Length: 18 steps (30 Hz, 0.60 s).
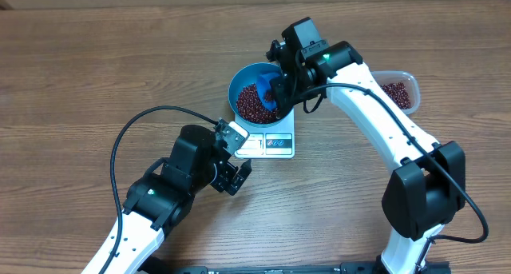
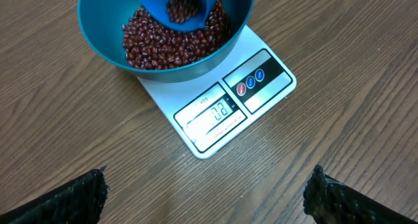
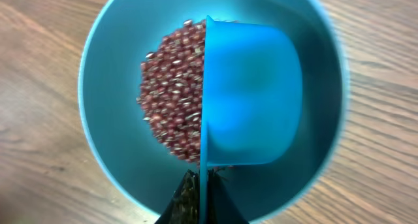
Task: Scoop item into bowl and weigh 150g on scale
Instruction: 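Tilt the blue scoop with the right gripper, pouring beans into the bowl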
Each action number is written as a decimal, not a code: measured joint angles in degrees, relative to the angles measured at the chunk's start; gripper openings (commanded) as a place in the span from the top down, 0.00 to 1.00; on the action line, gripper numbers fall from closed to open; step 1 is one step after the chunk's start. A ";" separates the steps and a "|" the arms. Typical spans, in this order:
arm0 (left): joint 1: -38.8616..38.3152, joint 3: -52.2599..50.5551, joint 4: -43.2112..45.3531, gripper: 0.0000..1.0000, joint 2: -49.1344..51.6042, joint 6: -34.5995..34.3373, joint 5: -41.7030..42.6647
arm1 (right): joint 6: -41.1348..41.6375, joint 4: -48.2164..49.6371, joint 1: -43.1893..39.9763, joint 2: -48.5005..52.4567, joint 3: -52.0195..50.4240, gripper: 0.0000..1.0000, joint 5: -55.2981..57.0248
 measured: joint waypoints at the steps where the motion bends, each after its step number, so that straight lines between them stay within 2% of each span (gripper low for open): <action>1: 0.00 0.00 -0.02 0.00 0.02 0.00 0.00 | 0.00 -0.04 0.26 0.00 -0.02 0.96 -0.74; 18: 0.00 0.00 0.00 0.00 0.02 0.00 0.00 | 0.59 1.44 -1.92 0.00 -0.04 0.96 -10.34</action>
